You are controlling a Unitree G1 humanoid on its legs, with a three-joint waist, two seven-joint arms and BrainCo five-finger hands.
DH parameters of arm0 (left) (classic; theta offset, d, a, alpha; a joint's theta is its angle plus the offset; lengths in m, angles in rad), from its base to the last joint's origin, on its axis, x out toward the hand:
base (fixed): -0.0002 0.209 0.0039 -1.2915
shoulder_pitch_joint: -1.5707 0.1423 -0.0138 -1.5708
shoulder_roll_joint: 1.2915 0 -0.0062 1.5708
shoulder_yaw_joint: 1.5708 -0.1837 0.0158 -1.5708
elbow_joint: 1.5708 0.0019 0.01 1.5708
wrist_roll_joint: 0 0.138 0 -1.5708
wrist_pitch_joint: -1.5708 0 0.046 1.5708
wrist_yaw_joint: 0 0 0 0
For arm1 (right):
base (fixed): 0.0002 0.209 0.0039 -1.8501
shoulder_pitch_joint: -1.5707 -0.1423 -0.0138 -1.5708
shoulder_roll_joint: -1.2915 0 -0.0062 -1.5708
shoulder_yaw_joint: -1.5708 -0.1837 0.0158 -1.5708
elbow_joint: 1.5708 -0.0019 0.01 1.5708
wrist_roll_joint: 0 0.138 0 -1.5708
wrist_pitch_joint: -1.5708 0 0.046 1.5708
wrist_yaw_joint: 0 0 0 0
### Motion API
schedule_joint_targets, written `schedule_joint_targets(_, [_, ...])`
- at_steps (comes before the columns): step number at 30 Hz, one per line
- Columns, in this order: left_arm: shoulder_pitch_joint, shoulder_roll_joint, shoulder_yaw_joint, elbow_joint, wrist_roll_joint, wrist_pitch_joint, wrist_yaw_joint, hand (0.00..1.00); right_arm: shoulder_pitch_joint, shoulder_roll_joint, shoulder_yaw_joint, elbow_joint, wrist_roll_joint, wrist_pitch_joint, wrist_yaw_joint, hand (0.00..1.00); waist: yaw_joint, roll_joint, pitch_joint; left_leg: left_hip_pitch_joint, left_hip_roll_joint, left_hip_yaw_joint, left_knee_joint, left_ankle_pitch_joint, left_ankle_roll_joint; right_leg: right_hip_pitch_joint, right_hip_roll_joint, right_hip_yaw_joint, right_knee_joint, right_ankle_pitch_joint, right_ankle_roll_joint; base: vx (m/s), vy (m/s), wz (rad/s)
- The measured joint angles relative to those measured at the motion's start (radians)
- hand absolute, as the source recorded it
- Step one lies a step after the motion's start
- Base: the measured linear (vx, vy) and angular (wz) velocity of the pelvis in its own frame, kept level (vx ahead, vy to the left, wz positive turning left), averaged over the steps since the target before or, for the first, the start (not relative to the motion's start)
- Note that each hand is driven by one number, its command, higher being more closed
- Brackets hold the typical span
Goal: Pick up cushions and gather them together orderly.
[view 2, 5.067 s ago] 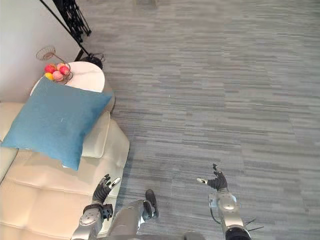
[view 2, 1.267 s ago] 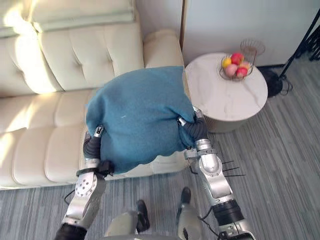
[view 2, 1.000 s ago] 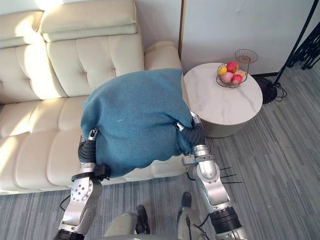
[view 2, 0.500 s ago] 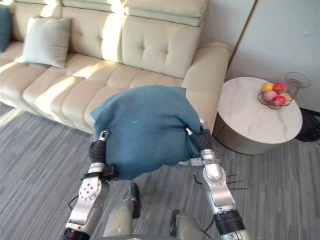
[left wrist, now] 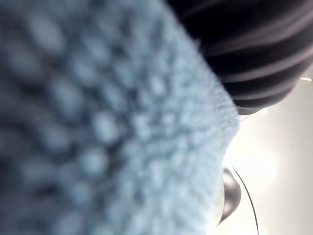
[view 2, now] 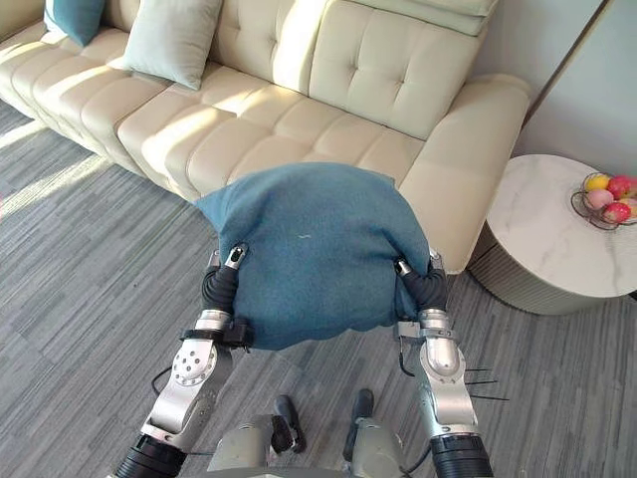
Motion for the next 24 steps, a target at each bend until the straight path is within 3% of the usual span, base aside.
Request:
schedule_joint_targets(3, [0.007,0.001,0.000,0.000,0.000,0.008,-0.017,1.00,0.009,-0.008,0.000,0.000,0.000,0.010,0.000,1.00,-0.004,-0.007,-0.002,0.008,-0.033,-0.012,0.024,-0.028,0.010,-0.027,-0.048,-0.001,0.116,-0.067,0.006,0.08,0.083,0.28])
schedule_joint_targets(4, [0.025,0.005,0.000,0.000,0.001,0.009,-0.022,1.00,0.018,-0.010,0.005,0.004,-0.007,0.012,0.003,1.00,-0.006,-0.013,-0.002,0.019,-0.058,-0.031,0.049,-0.054,0.018,-0.033,-0.075,0.022,0.190,-0.120,-0.004,0.11,0.054,0.39])
schedule_joint_targets(6, [0.036,0.010,0.000,0.000,0.001,0.009,-0.022,1.00,0.018,-0.009,0.007,0.008,-0.012,0.014,0.006,1.00,-0.005,-0.014,-0.002,0.024,-0.069,-0.048,0.067,-0.072,0.032,-0.035,-0.083,0.041,0.234,-0.137,-0.017,0.12,0.042,0.28])
schedule_joint_targets(7, [0.040,0.019,0.001,0.000,0.001,0.010,-0.022,1.00,0.015,-0.009,0.008,0.017,-0.020,0.016,0.010,1.00,-0.005,-0.017,0.001,0.032,-0.080,-0.064,0.072,-0.088,0.059,-0.073,-0.099,0.065,0.334,-0.121,-0.039,0.15,0.050,0.27])
schedule_joint_targets(8, [0.041,0.024,0.002,0.000,0.001,0.011,-0.022,1.00,0.015,-0.009,0.009,0.026,-0.021,0.019,0.017,1.00,-0.005,-0.021,0.003,0.038,-0.088,-0.078,0.074,-0.095,0.070,-0.133,-0.108,0.091,0.433,-0.127,-0.086,0.18,0.036,0.48])
schedule_joint_targets(11, [0.041,0.038,0.003,0.002,0.001,0.013,-0.022,1.00,0.016,-0.004,0.010,0.049,-0.020,0.020,0.025,1.00,-0.029,-0.032,0.010,0.037,-0.092,-0.138,0.138,-0.144,0.086,-0.212,-0.046,0.172,0.440,-0.177,-0.039,0.16,-0.024,0.51])
schedule_joint_targets(12, [0.040,0.037,0.003,0.010,0.000,0.013,-0.022,1.00,0.018,-0.008,0.010,0.049,-0.020,0.021,0.025,1.00,-0.033,-0.033,0.010,0.045,-0.094,-0.151,0.151,-0.160,0.080,-0.231,-0.026,0.190,0.401,-0.173,-0.032,0.29,-0.055,0.56])
schedule_joint_targets(14, [0.006,0.035,0.001,0.054,0.001,0.020,-0.023,1.00,0.029,-0.026,0.006,0.047,-0.020,0.022,0.026,1.00,-0.058,-0.032,0.012,0.090,-0.126,-0.195,0.155,-0.178,0.051,-0.243,0.013,0.219,0.233,-0.123,0.025,0.35,-0.061,0.78])
schedule_joint_targets(16, [-0.010,0.035,-0.002,0.058,0.005,0.024,-0.035,1.00,0.055,-0.031,0.000,0.036,-0.020,0.021,0.026,1.00,-0.060,-0.045,0.008,0.123,-0.159,-0.218,0.157,-0.197,0.025,-0.245,0.018,0.252,0.177,-0.076,0.009,0.29,-0.078,0.84])
schedule_joint_targets(17, [-0.014,0.033,-0.013,0.058,0.020,0.026,-0.042,1.00,0.076,-0.036,-0.008,0.036,-0.019,0.021,0.026,1.00,-0.076,-0.041,0.004,0.147,-0.170,-0.244,0.166,-0.222,0.006,-0.235,0.020,0.285,0.210,-0.016,0.003,0.49,-0.196,0.92])
schedule_joint_targets(18, [-0.014,0.025,-0.019,0.058,0.023,0.026,-0.055,1.00,0.094,-0.034,-0.019,0.035,-0.020,0.022,0.026,1.00,-0.085,-0.026,-0.003,0.171,-0.157,-0.244,0.160,-0.238,-0.024,-0.223,0.019,0.263,0.244,0.008,0.000,0.51,-0.199,0.82])
schedule_joint_targets(19, [-0.014,0.019,-0.020,0.058,0.024,0.026,-0.059,1.00,0.099,-0.033,-0.024,0.035,-0.020,0.024,0.027,1.00,-0.081,-0.014,-0.006,0.170,-0.139,-0.229,0.189,-0.237,-0.035,-0.219,0.015,0.250,0.258,-0.008,-0.008,0.43,-0.165,0.54])
schedule_joint_targets(21, [-0.016,0.013,-0.015,0.057,0.017,0.034,-0.060,1.00,0.114,-0.030,-0.024,-0.004,-0.020,0.051,0.026,1.00,-0.075,0.002,-0.006,0.141,0.012,-0.071,0.402,-0.176,-0.115,-0.157,0.052,0.199,0.286,-0.056,-0.040,0.39,-0.151,0.13])
schedule_joint_targets(22, [-0.016,0.013,-0.012,0.056,0.016,0.038,-0.060,1.00,0.124,-0.032,-0.024,-0.029,-0.020,0.059,0.024,1.00,-0.072,0.004,-0.005,0.140,0.055,-0.030,0.461,-0.144,-0.111,-0.130,0.067,0.193,0.283,-0.063,-0.052,0.49,-0.191,-0.24])
schedule_joint_targets(23, [-0.016,0.009,-0.004,0.056,0.014,0.042,-0.060,1.00,0.153,-0.030,-0.025,-0.097,-0.020,0.061,0.021,1.00,-0.066,0.004,-0.005,0.138,0.128,0.041,0.570,-0.036,-0.089,-0.071,0.089,0.196,0.261,-0.073,-0.067,0.42,-0.131,-0.39])
schedule_joint_targets(24, [-0.016,0.006,-0.003,0.048,0.009,0.041,-0.060,1.00,0.173,-0.033,-0.035,-0.158,-0.020,0.052,0.019,1.00,-0.055,-0.003,-0.005,0.124,0.184,0.080,0.631,-0.047,-0.082,-0.025,0.090,0.212,0.222,-0.083,-0.071,0.30,-0.064,-0.41])
